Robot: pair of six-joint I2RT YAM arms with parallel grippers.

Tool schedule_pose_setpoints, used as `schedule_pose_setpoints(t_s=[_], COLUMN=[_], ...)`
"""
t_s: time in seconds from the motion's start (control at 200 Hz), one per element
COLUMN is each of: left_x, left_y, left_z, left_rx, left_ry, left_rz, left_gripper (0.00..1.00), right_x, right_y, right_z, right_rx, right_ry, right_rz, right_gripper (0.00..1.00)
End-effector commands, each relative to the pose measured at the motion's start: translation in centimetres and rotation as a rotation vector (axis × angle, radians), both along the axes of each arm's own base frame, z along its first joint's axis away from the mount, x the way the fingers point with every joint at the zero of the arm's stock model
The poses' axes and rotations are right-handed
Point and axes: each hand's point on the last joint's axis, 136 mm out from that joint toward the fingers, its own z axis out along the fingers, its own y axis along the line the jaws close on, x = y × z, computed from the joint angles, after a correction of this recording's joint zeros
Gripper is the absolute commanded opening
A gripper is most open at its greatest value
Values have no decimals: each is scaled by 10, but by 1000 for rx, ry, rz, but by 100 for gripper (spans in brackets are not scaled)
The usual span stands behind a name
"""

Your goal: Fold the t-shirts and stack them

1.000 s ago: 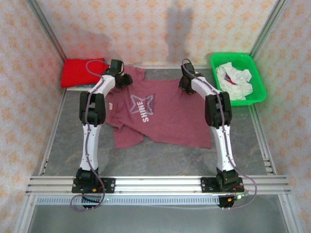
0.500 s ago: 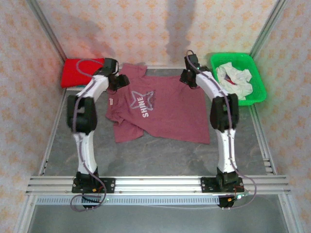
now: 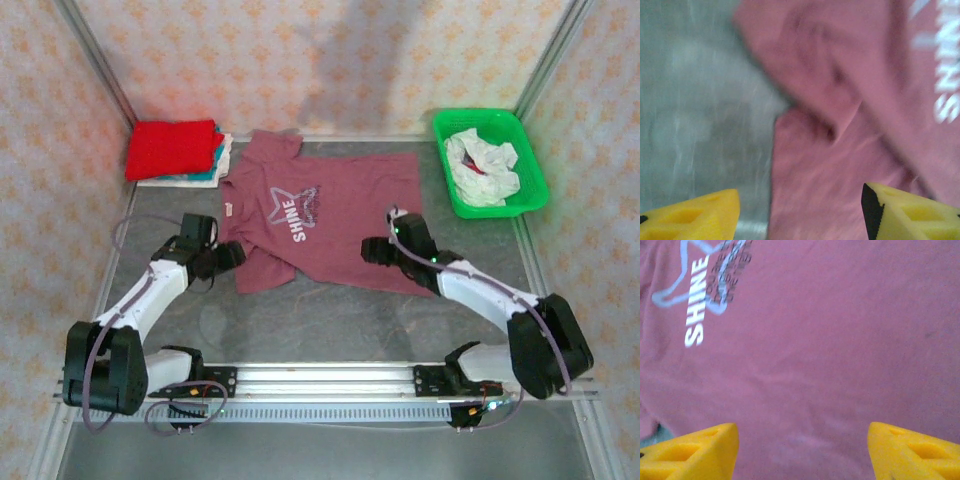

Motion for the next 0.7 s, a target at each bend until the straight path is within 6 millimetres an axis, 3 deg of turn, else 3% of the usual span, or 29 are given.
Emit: schedule_pose_setpoints(t_s=[0.0,0.185,0.335,0.691], left_x=[-24,-41,-44,-37], left_y=[-8,-21,-26,-27], left_z=[-1,-19,-33,-50], left_rx=[-13,47,63,104], left_ry=[38,139,157,208], left_rz=[-7,-74,-95,-92], left_gripper=[66,63,60,50], right_x=[4,-6,-14,-11], right_y=[20,43,62,58], right_z=[36,21,14,16], right_rx=[56,38,-75,-89], right_ry=[-225,-323,-336,-357], right_rz=[93,173,248,208], right_gripper=[70,71,73,75])
